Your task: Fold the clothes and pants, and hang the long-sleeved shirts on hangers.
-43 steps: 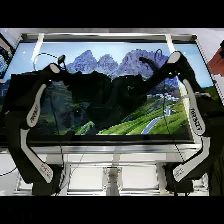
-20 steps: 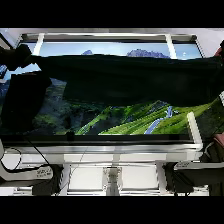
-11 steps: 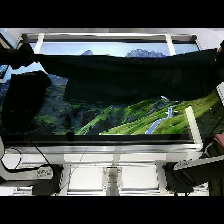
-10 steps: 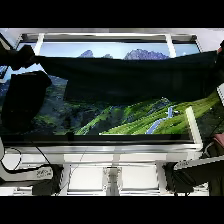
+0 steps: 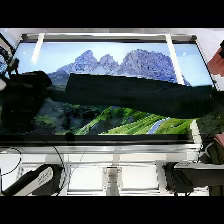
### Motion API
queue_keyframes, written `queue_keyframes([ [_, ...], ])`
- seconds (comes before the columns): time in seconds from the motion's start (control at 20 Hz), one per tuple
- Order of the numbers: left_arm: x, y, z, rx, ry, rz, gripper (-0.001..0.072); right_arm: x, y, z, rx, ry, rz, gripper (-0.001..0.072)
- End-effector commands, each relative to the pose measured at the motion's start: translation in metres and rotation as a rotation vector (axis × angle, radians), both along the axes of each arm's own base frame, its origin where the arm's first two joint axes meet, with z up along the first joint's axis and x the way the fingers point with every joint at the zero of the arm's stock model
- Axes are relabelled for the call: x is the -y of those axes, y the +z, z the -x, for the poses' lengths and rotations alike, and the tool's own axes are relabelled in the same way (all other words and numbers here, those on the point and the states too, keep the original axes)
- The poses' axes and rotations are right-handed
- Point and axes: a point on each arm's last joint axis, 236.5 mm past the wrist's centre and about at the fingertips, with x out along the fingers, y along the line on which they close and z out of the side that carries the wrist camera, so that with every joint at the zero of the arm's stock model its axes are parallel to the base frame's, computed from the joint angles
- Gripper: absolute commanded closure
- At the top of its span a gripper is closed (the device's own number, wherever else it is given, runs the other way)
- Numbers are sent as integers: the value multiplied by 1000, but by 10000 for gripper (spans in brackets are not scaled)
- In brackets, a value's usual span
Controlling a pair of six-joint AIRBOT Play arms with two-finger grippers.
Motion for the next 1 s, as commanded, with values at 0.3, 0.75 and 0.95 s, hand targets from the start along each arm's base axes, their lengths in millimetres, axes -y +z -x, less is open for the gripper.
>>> queue_keyframes([
  [0.3,20,-54,119,-95,-10,-13,671,5,-47,123,-186,-250,-47,689],
  [0.75,10,-84,151,-196,-22,-78,670,-45,-108,195,-531,-288,-199,687],
  [0.95,8,-84,152,-197,-22,-88,569,-43,-113,213,-615,-362,-189,405],
])
